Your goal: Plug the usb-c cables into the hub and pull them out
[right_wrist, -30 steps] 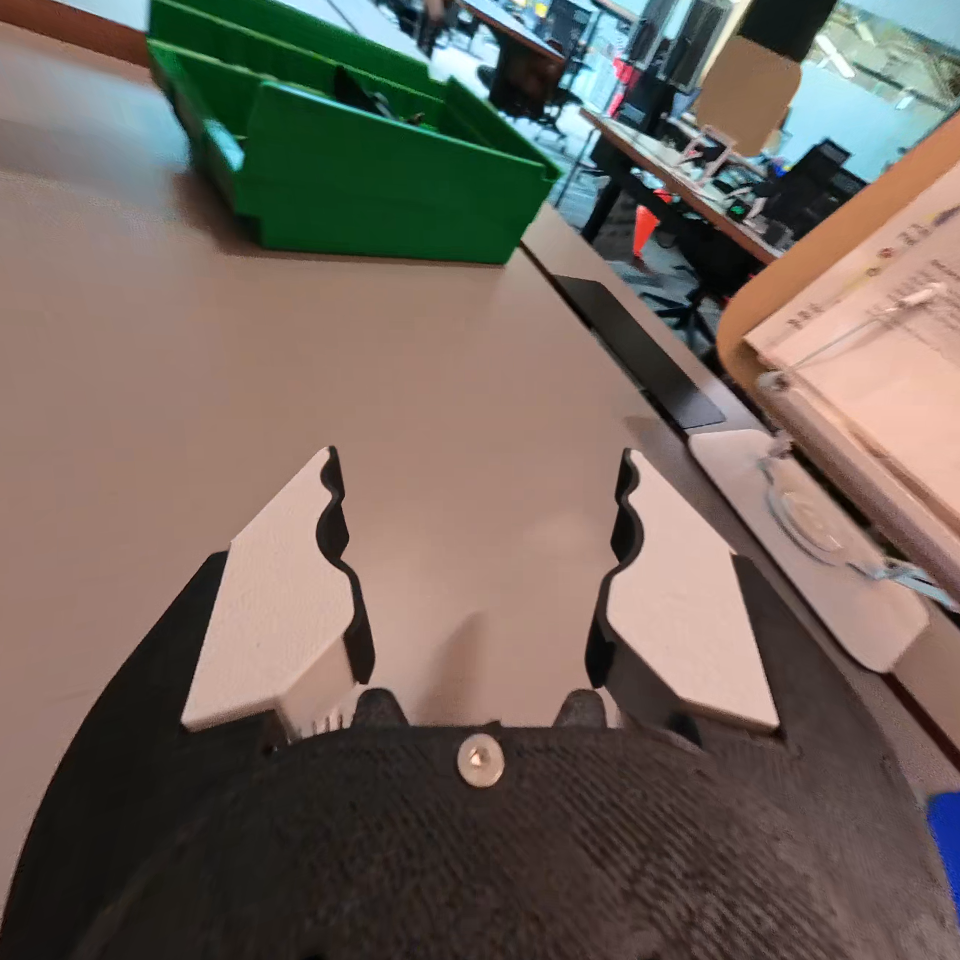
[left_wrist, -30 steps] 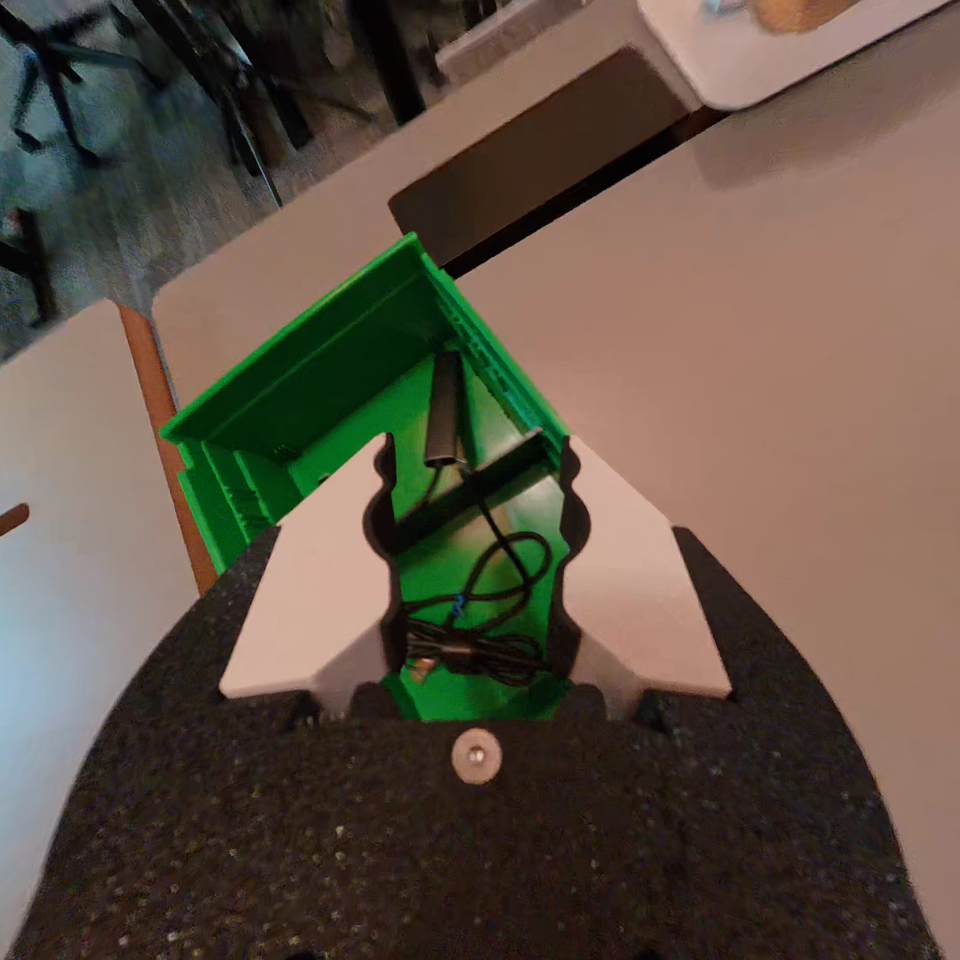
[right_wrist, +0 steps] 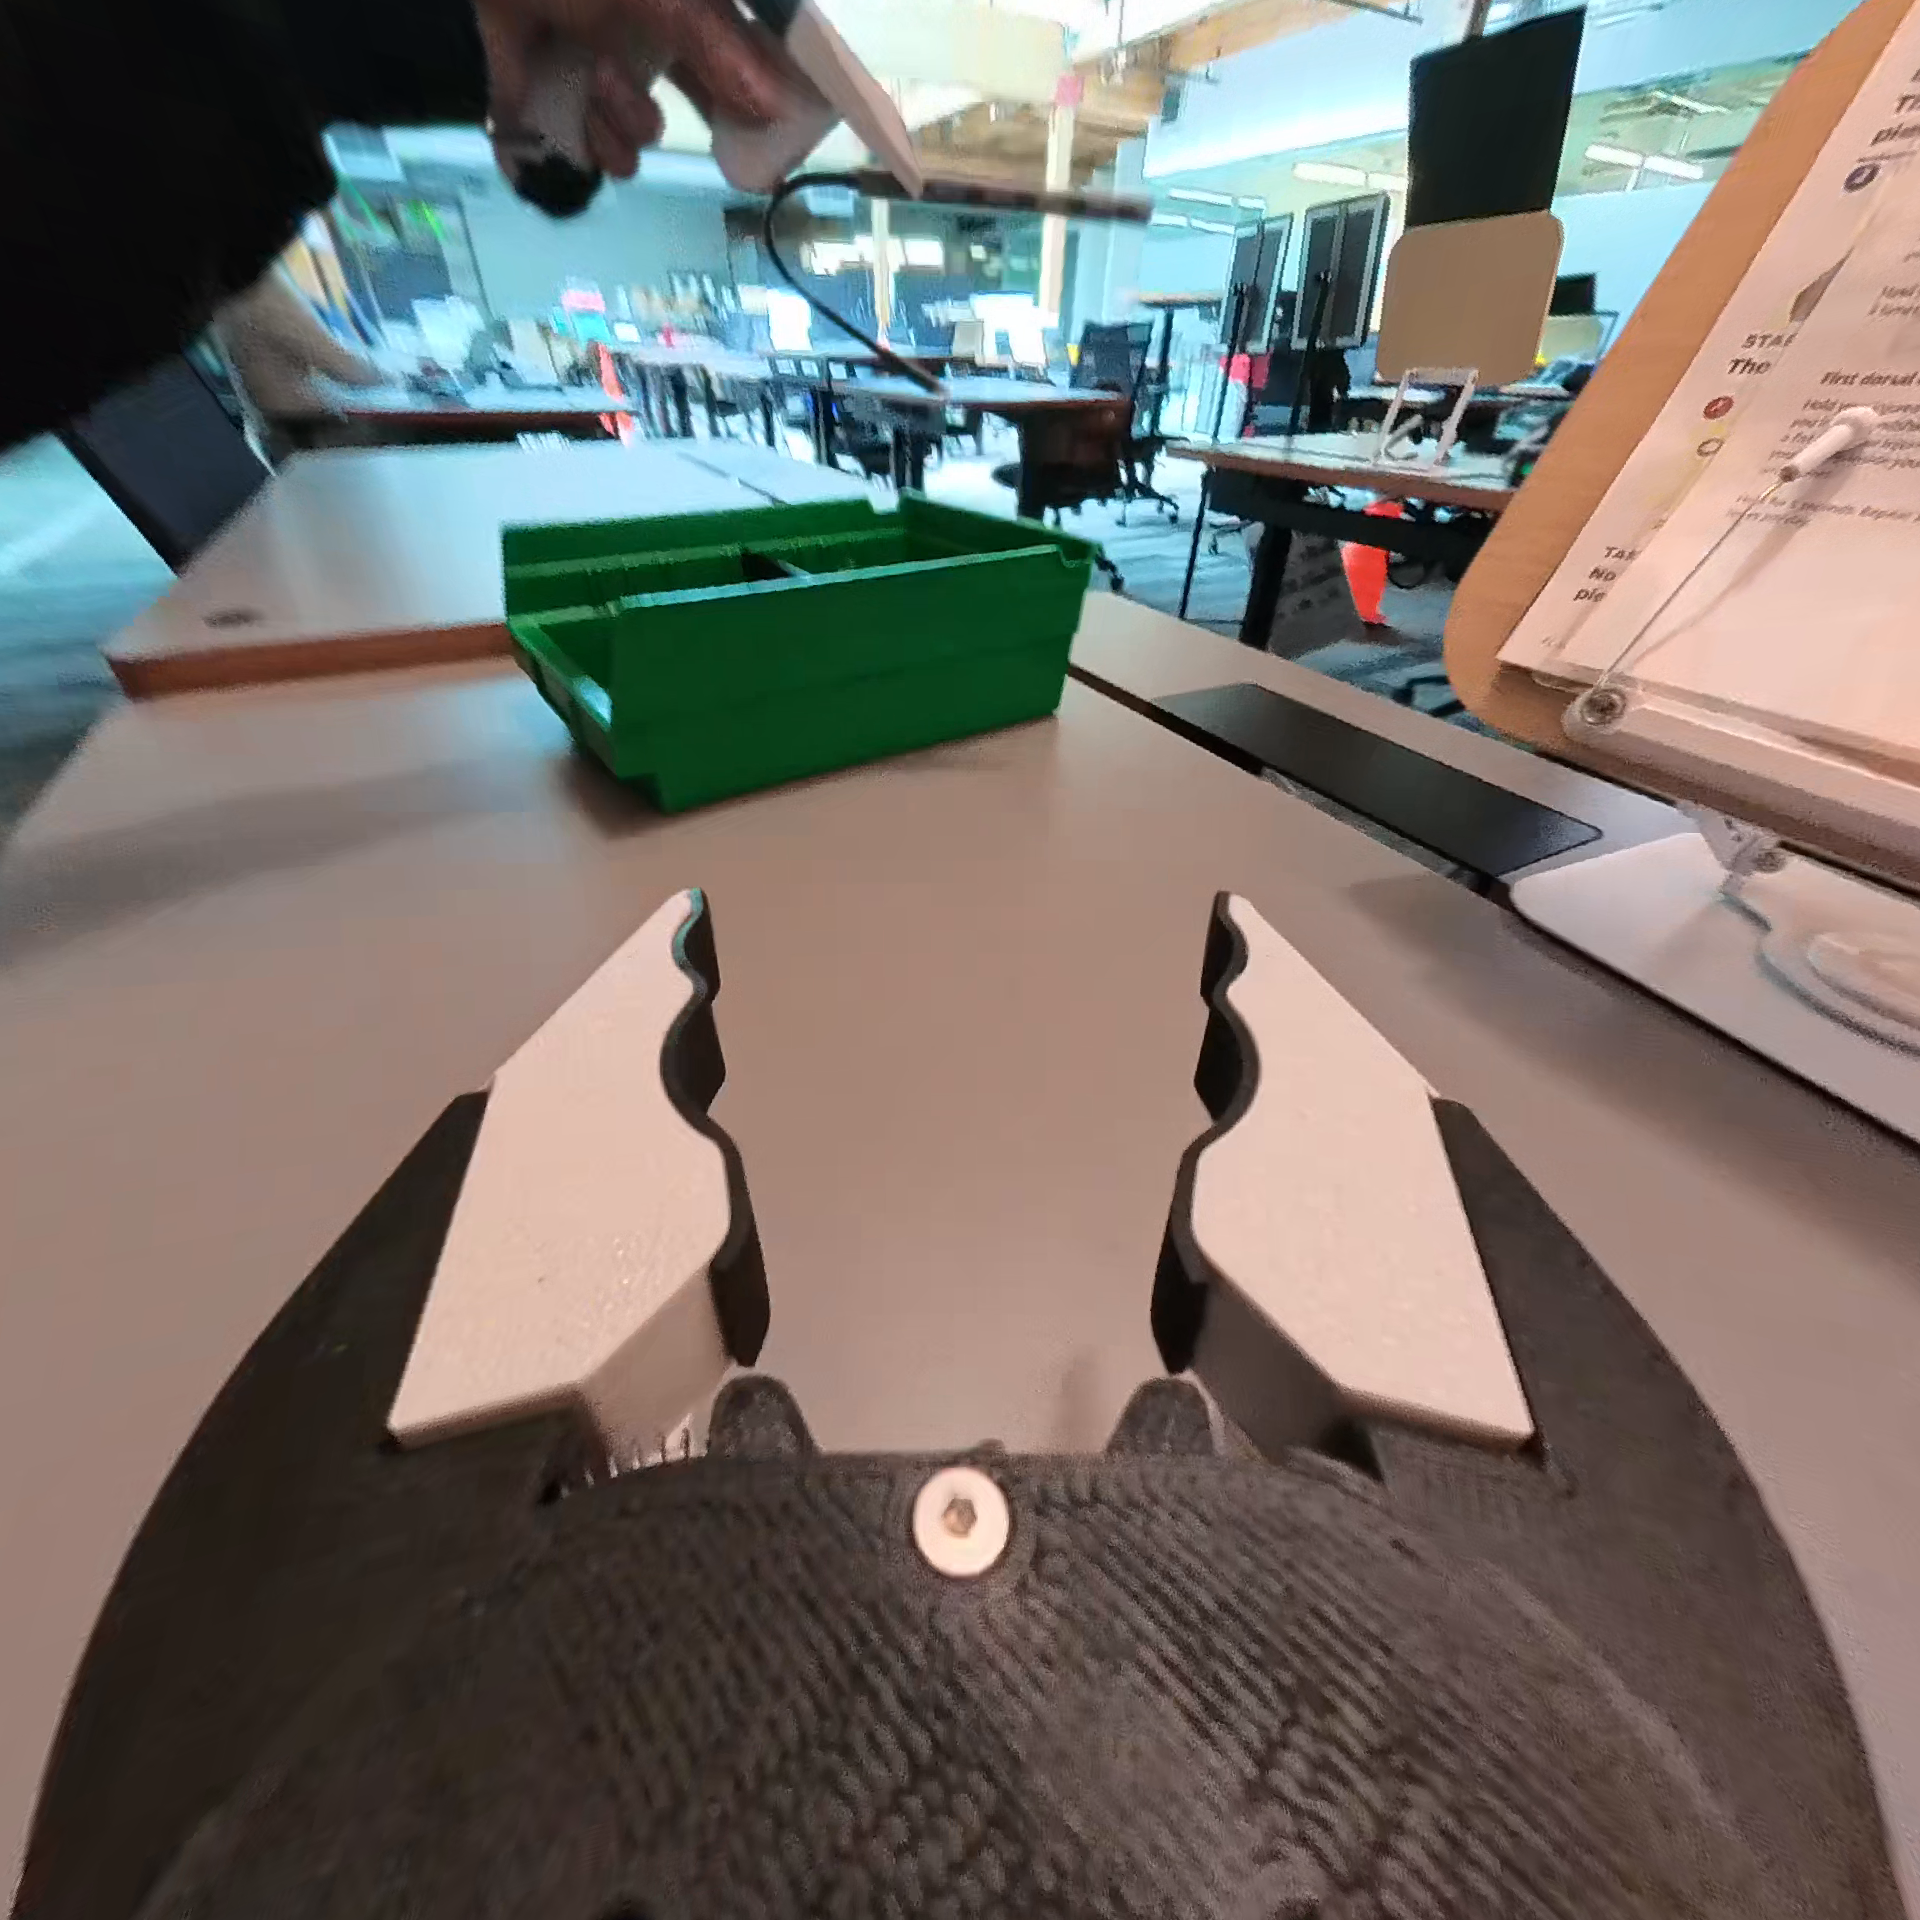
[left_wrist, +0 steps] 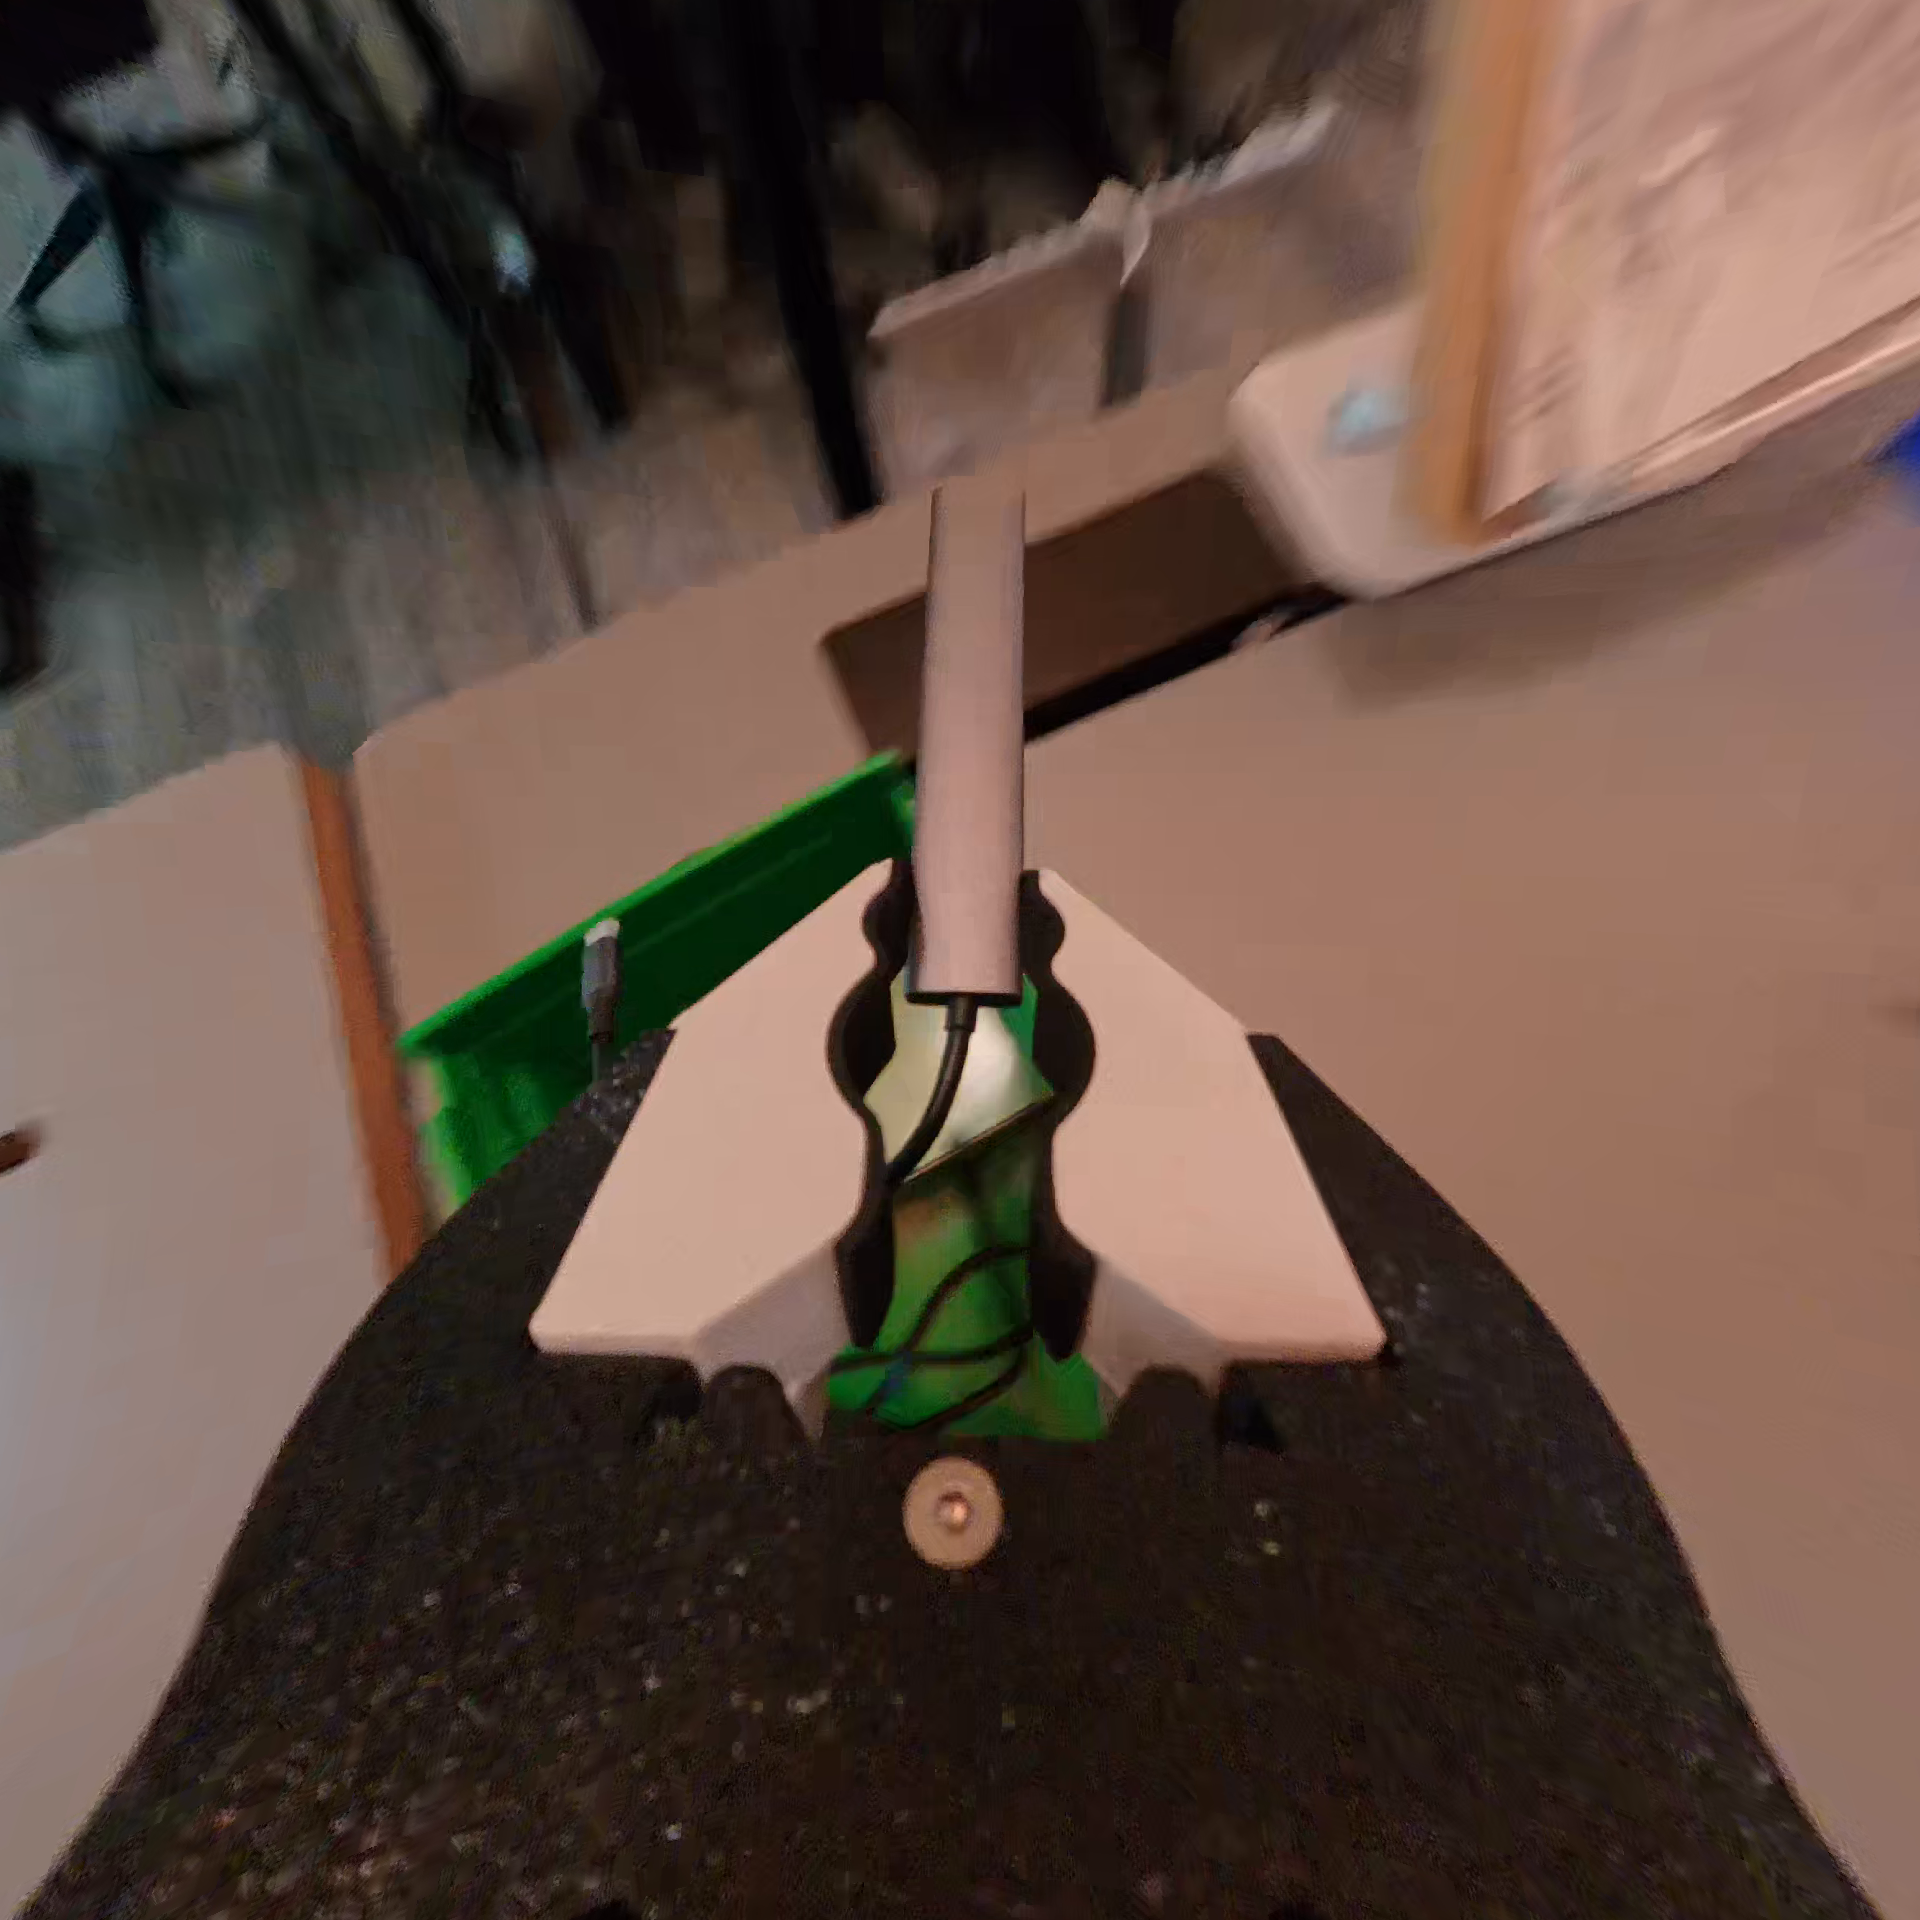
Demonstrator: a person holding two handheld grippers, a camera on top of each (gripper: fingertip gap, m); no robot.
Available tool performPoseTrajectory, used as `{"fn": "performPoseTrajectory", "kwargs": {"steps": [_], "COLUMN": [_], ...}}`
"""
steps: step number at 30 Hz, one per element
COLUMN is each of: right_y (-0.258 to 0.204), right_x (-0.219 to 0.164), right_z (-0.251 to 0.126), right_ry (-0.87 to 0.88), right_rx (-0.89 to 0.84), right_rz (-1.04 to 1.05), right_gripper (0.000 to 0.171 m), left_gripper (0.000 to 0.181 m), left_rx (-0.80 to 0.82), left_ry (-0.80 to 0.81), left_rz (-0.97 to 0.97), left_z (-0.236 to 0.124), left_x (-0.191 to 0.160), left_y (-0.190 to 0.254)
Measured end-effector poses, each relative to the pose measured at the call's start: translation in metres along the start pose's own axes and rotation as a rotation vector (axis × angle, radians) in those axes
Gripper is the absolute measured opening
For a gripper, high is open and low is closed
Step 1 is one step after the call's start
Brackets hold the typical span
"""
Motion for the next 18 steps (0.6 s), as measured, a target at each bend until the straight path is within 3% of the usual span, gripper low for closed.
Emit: {"fn": "performPoseTrajectory", "kwargs": {"steps": [1,5,10,13,18], "right_y": [0.000,-0.004,0.001,0.007,0.006], "right_x": [0.004,0.024,0.059,0.075,0.076], "right_z": [-0.001,-0.007,-0.028,-0.045,-0.051], "right_ry": [0.031,0.176,0.424,0.550,0.550], "right_rx": [0.012,0.085,0.165,0.187,0.234], "right_rz": [0.038,0.177,0.336,0.358,0.319], "right_gripper": [0.093,0.091,0.081,0.066,0.056], "left_gripper": [0.019,0.019,0.019,0.019,0.019], "left_rx": [-0.078,-0.428,-0.862,-0.986,-1.068], "left_ry": [0.083,0.356,0.593,0.640,0.655], "left_rz": [-0.023,-0.117,-0.226,-0.240,-0.204], "left_z": [-0.012,-0.050,-0.057,-0.032,0.002], "left_x": [0.012,0.036,0.010,-0.026,-0.065], "left_y": [0.021,0.119,0.245,0.298,0.345]}}
Point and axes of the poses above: each gripper's, where its closed fingertips meet, z out along the fingers, x out of its top, y = z × x across the jaws, the point moved 3 cm from there along -z, back along the fingers, and after that the axes turned 4 degrees about y, right-handed, at the moved point
